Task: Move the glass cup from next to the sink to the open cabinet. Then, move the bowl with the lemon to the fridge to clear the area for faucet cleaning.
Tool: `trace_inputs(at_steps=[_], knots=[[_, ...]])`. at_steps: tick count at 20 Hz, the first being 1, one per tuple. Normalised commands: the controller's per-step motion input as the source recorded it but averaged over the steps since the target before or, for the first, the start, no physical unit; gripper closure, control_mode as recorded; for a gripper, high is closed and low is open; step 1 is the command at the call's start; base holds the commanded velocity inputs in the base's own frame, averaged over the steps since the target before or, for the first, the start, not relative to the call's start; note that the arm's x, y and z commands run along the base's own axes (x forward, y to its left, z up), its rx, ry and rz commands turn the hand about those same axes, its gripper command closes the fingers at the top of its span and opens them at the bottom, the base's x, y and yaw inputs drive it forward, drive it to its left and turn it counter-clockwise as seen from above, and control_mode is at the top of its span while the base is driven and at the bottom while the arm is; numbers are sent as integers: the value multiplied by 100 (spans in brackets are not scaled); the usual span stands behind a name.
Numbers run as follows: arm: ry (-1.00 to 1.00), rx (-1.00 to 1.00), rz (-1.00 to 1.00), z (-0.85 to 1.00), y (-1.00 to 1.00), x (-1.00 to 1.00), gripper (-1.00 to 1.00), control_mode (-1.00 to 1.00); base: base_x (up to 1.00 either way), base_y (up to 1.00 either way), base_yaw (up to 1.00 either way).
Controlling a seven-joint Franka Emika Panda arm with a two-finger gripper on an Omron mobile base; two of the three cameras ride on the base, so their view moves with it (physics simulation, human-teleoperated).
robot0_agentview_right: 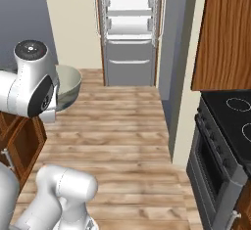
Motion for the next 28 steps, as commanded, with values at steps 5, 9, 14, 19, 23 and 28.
trace_inputs(at_steps=[5,9,14,19,23,28], knots=[[0,0,0,0,0,0,100,100,100,0,-1],[0,0,0,0,0,0,100,100,100,0,-1],[0,0,0,0,0,0,100,100,100,0,-1],[0,0,0,0,0,0,100,100,100,0,-1],[0,0,0,0,0,0,100,100,100,0,-1],[0,0,0,0,0,0,100,100,100,0,-1]])
